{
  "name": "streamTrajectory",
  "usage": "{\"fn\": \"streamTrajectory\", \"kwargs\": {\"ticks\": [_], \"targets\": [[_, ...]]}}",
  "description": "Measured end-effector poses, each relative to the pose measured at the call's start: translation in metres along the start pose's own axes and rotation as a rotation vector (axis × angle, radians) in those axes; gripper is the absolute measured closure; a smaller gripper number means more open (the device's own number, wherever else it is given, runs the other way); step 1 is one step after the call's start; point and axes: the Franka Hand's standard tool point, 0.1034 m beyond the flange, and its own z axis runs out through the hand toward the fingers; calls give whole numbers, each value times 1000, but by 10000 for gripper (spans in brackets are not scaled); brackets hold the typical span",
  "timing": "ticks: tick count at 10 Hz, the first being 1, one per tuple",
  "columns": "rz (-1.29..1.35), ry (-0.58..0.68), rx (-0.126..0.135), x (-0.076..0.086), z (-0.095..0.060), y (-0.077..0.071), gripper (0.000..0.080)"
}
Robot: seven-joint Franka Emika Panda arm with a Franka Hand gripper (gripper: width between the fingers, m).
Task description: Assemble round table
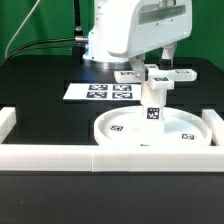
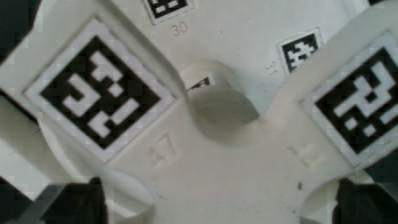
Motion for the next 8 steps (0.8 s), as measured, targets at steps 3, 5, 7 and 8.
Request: {"fn": "streamTrajectory", "kwargs": {"ticks": [3, 5, 7, 8], "targets": [[6, 0, 0, 0, 0, 0, 366], [32, 0, 0, 0, 0, 0, 366], [169, 1, 1, 0, 0, 0, 366], [240, 2, 2, 0, 0, 0, 366]]}}
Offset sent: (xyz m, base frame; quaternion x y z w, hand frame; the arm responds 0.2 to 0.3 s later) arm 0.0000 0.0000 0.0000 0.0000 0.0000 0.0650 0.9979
